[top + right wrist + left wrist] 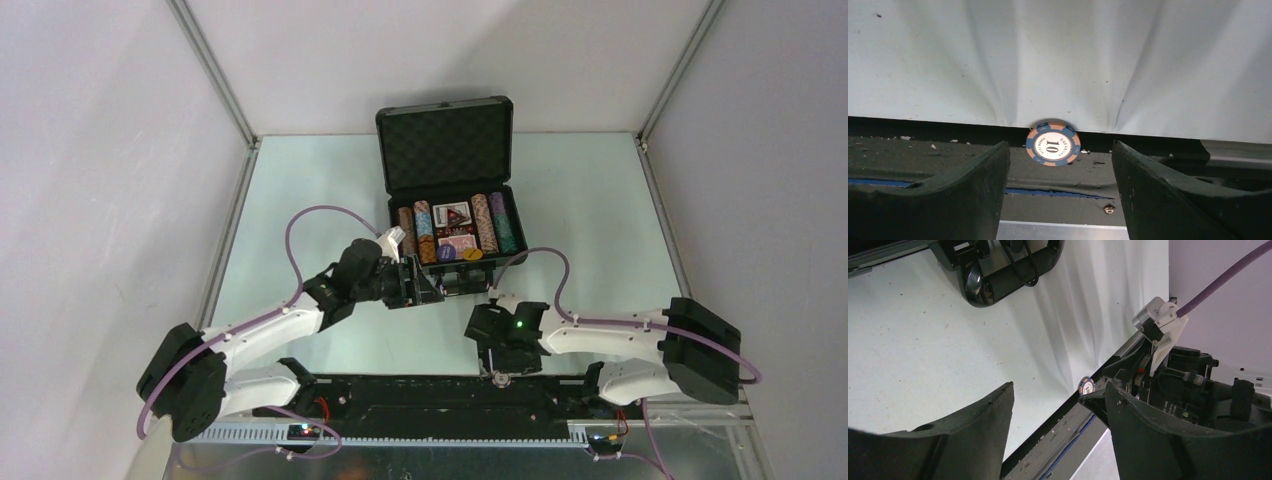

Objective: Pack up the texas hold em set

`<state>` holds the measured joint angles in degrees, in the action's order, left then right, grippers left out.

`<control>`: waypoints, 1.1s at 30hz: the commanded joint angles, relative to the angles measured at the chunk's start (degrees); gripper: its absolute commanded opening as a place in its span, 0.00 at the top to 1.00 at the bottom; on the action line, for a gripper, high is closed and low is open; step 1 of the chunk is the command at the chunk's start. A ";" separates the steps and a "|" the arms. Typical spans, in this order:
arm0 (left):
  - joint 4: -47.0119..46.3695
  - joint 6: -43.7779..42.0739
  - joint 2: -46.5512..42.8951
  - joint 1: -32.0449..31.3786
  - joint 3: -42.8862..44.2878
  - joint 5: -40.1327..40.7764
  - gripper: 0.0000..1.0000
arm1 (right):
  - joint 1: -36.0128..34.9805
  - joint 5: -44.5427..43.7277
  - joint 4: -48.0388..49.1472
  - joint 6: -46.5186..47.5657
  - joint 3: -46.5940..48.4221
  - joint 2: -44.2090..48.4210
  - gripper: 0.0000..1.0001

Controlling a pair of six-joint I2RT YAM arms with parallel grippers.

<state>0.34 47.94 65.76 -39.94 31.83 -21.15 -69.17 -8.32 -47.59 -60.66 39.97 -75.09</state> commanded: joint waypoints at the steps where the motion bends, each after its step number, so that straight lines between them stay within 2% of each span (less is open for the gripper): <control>1: -0.72 -1.43 -1.32 0.22 0.44 0.65 0.28 | -0.80 1.11 2.78 -1.56 -0.95 -1.31 0.24; 10: -0.72 -1.38 -1.23 0.25 0.17 0.81 0.29 | -2.20 2.49 4.76 -2.21 -2.78 -4.11 0.32; 16: -0.70 -1.36 -1.57 0.28 -0.08 1.16 0.29 | -2.41 2.22 4.20 -2.37 -3.22 -3.94 0.50; 22: -0.69 -1.36 -1.18 0.30 -0.02 1.14 0.29 | -2.42 1.31 3.20 -2.58 -3.18 -2.50 0.62; 33: -0.70 -1.53 -2.08 0.84 1.17 0.99 0.28 | 3.16 -1.97 -2.21 3.54 1.99 5.47 0.64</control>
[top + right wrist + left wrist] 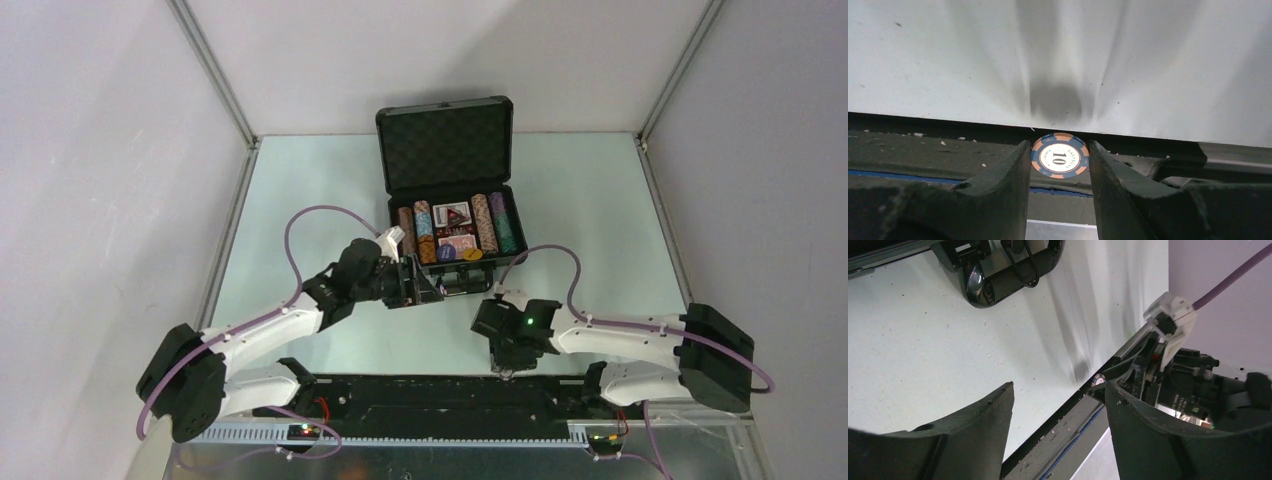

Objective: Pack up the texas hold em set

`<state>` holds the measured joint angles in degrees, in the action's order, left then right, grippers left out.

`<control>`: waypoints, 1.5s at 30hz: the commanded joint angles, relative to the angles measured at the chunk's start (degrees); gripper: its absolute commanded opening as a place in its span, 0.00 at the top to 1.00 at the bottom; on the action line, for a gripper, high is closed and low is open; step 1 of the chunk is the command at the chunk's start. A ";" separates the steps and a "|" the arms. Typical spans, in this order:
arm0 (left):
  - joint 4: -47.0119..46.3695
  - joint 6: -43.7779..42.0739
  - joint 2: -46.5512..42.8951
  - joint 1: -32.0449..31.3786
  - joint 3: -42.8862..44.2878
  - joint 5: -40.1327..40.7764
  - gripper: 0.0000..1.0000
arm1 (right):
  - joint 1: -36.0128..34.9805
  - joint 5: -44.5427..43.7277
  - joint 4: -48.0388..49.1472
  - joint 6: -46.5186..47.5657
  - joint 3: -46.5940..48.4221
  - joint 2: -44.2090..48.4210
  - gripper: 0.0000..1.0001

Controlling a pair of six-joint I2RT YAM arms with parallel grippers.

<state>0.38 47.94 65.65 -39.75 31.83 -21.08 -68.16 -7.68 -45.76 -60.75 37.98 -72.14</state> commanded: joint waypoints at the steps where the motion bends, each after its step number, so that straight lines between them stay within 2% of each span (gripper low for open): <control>1: -0.74 -1.53 -2.12 0.68 1.23 0.99 0.28 | 3.54 -3.15 -4.51 4.37 5.21 3.14 0.64; 8: 2.29 -1.90 -3.92 2.32 1.20 1.19 0.28 | 16.15 -4.52 -4.37 17.26 14.28 5.62 0.64; 14: 2.17 -1.16 -3.92 3.50 2.64 -0.57 0.28 | 21.64 -2.89 1.09 28.46 20.71 3.75 0.63; 22: -2.28 2.81 -3.44 3.54 6.11 -7.65 0.28 | 19.17 5.24 12.33 46.13 21.28 4.73 0.63; 28: -7.37 6.29 -2.85 3.49 4.97 -12.24 0.28 | 17.10 10.66 11.99 56.38 25.09 3.96 0.64; 34: -11.21 8.13 -1.81 3.28 3.91 -13.87 0.29 | 13.43 10.25 11.55 59.64 28.23 1.99 0.65; 45: -14.13 9.18 -2.71 2.99 2.79 -15.66 0.32 | 12.90 12.28 14.37 60.53 28.15 4.00 0.65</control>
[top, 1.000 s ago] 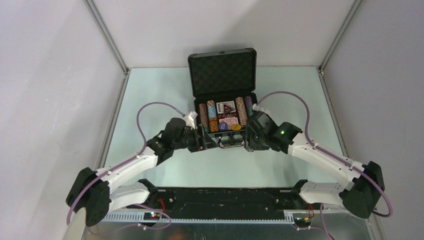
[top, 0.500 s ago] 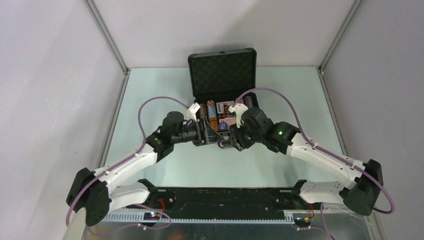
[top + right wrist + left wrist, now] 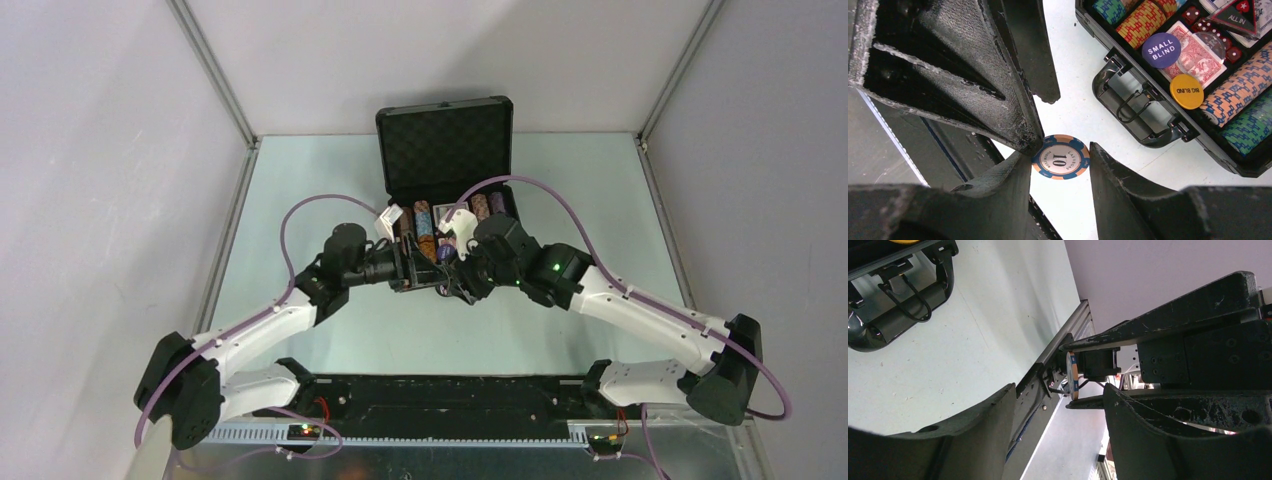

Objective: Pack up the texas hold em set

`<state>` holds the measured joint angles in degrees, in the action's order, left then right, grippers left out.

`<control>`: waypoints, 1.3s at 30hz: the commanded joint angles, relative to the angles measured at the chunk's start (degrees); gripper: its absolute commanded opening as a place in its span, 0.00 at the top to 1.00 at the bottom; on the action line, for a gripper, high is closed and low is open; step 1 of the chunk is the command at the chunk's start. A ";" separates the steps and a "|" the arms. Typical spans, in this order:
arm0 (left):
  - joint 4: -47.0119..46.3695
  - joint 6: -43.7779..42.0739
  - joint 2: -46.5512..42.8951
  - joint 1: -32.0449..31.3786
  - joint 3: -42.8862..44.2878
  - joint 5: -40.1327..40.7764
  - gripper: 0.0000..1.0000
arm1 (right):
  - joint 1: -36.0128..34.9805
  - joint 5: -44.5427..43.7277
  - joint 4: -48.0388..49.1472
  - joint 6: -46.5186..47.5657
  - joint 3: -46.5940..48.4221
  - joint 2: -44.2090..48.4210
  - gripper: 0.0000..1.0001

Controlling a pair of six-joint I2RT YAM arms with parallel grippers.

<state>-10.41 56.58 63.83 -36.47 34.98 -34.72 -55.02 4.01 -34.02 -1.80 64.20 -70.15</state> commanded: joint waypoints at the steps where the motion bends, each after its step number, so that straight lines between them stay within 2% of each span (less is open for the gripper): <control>1: -3.40 0.62 -0.84 -0.32 -0.49 -2.17 0.32 | -0.19 0.55 2.68 1.65 1.90 2.31 0.65; 22: -5.65 1.96 -0.37 -1.48 -0.53 -2.55 0.46 | -3.22 0.12 6.59 2.93 1.95 2.02 0.66; 39: -5.81 1.76 0.68 -1.98 -0.44 -2.58 0.72 | -3.74 -1.16 6.73 3.25 1.99 -0.41 0.66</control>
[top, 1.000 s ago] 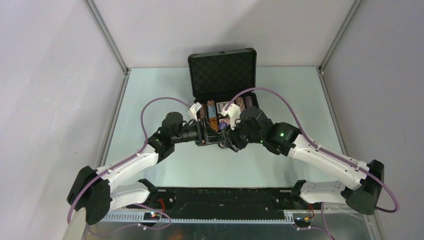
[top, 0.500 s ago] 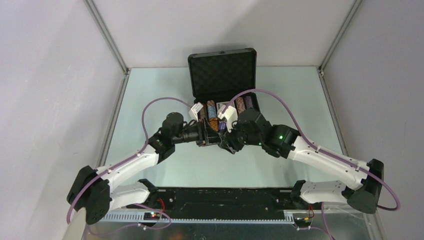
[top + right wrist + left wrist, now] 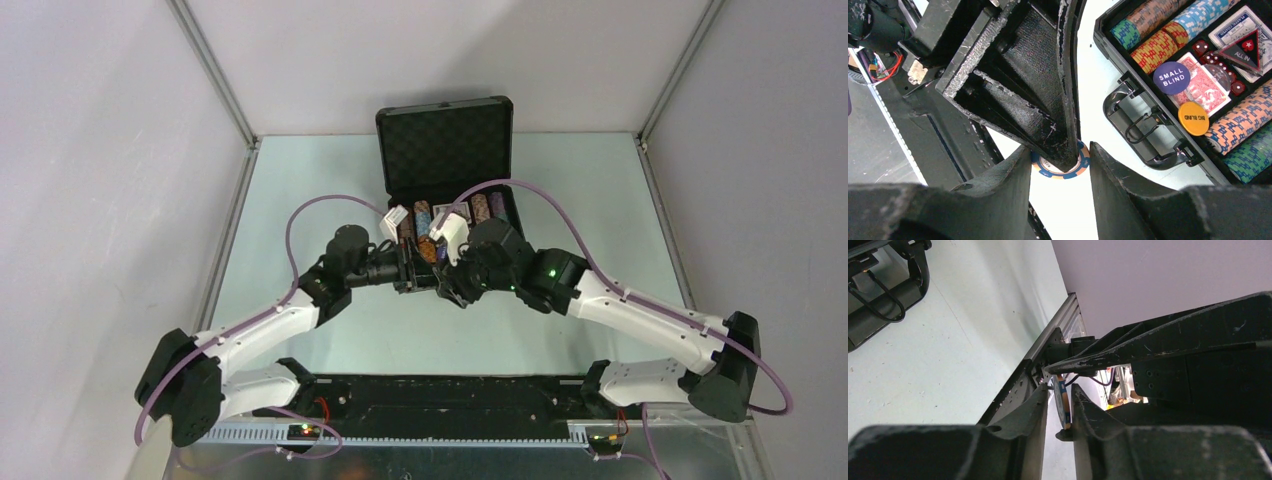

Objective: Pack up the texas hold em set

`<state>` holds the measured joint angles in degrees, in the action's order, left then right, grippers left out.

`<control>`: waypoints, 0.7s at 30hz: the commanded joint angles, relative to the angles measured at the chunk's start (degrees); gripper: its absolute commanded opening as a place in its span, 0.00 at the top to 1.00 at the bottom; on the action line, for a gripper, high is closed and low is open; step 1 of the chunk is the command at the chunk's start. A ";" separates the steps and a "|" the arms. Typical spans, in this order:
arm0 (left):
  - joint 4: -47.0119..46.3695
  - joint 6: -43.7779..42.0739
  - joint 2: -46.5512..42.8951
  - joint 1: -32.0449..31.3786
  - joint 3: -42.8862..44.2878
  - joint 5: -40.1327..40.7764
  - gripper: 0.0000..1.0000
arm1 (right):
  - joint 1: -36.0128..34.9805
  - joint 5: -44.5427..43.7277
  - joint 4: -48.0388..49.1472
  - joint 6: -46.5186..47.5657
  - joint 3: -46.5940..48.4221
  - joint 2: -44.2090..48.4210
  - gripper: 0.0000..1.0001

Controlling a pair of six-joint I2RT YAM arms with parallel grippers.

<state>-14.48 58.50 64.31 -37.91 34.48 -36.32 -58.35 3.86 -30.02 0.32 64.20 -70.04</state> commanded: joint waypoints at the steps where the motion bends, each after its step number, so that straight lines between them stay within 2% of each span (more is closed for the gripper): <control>1: -1.75 -0.19 0.20 -0.55 0.06 -1.00 0.76 | -0.38 -1.03 2.79 1.16 2.03 -0.77 0.66; 8: -1.76 -0.39 0.40 -0.63 -0.02 -1.05 0.99 | -0.61 -1.24 2.77 1.03 2.03 -1.07 0.66; 10: -1.77 -0.48 0.46 -0.70 -0.09 -0.90 1.00 | -0.72 -1.06 2.71 0.88 2.05 -1.02 0.66; 12: -1.73 -0.74 0.27 -0.74 -0.11 -0.77 1.00 | -1.10 -1.09 2.69 0.39 2.02 -0.82 0.57; 13: -1.76 -1.10 0.19 -0.71 -0.16 -0.68 1.00 | -1.26 -0.99 2.73 0.06 2.01 -0.59 0.40; 14: -1.73 -1.37 -0.09 -0.75 -0.18 -0.47 1.00 | -1.38 -0.89 2.75 -0.88 1.99 0.04 0.34; 15: -1.71 -1.94 -0.21 -0.71 -0.31 -0.27 1.00 | -1.40 -0.59 2.94 -2.87 1.98 0.50 0.22; 16: -1.74 -2.27 -0.48 -0.68 -0.39 0.14 1.00 | -1.41 -0.38 3.12 -3.88 1.98 1.44 0.17; 21: -1.76 -5.57 -3.59 -0.71 -1.52 5.15 1.00 | -0.48 -6.31 5.37 -15.17 0.63 7.42 0.14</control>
<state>-14.52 56.86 64.55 -38.26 34.22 -35.31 -59.53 2.17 -29.06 -5.28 64.18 -69.28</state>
